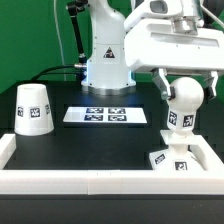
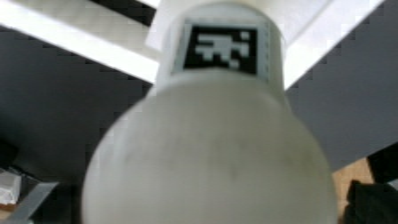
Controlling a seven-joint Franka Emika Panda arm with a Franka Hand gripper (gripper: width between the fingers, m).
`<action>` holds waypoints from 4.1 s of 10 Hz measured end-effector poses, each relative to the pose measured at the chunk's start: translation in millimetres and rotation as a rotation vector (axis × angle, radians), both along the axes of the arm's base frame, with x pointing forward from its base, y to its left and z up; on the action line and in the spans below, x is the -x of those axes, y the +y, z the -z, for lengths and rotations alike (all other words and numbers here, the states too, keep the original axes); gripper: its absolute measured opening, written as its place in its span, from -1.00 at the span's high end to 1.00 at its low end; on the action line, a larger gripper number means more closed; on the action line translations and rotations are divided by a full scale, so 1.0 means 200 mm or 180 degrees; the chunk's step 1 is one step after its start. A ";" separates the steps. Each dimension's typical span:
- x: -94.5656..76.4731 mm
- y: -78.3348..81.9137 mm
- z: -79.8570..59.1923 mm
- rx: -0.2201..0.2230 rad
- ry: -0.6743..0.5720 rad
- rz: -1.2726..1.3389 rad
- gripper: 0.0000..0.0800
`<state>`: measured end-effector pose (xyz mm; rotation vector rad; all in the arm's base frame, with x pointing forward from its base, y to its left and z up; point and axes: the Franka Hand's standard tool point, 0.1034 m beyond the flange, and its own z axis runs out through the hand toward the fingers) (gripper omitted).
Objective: Assemble lamp
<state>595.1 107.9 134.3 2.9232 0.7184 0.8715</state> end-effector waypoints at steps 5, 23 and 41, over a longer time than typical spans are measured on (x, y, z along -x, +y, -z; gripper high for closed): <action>0.01 -0.02 0.00 0.0019 0.0303 -0.0022 -0.75; 0.03 0.00 0.05 0.0083 0.1831 0.0426 -0.45; 0.03 -0.03 0.06 -0.1343 0.1976 0.4408 -0.45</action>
Offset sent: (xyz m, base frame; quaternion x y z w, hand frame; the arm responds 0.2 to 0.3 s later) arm 0.0038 -0.0092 0.0030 0.0022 -0.0048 -0.0122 0.9999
